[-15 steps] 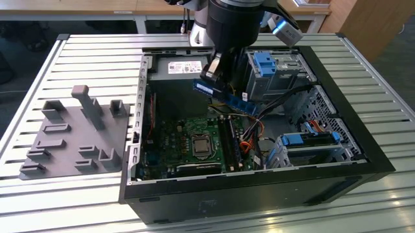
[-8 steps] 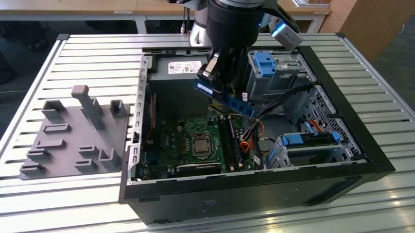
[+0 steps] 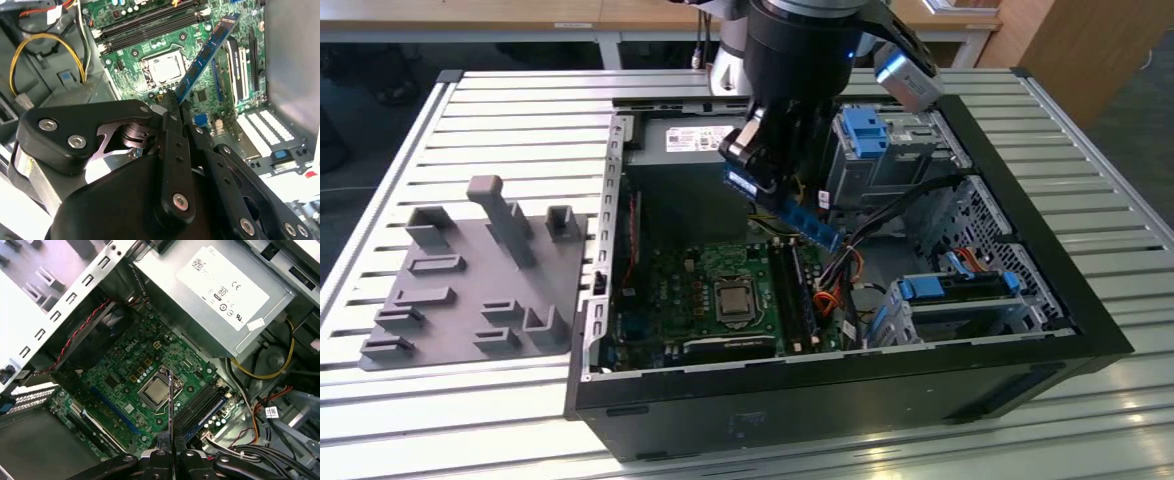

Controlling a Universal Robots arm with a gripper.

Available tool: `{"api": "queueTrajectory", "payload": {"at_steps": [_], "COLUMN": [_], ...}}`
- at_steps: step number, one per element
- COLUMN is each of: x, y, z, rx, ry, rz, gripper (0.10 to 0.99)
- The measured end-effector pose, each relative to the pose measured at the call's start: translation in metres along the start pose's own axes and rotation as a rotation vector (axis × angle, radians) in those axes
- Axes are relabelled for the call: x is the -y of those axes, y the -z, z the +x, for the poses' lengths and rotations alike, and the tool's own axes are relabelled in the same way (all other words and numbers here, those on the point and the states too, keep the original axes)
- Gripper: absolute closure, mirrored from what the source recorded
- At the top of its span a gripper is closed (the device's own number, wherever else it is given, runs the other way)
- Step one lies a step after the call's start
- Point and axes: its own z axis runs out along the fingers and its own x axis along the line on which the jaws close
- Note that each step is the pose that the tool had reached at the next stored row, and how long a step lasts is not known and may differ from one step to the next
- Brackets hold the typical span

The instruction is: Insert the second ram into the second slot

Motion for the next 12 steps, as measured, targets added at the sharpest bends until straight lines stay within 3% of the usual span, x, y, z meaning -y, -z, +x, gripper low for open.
{"api": "queueTrajectory", "payload": {"at_steps": [12], "x": [0.0], "y": [-0.0029], "z": [-0.0002], "rx": [-0.0049], "ry": [-0.206], "rz": [-0.01], "gripper": [0.949]}}
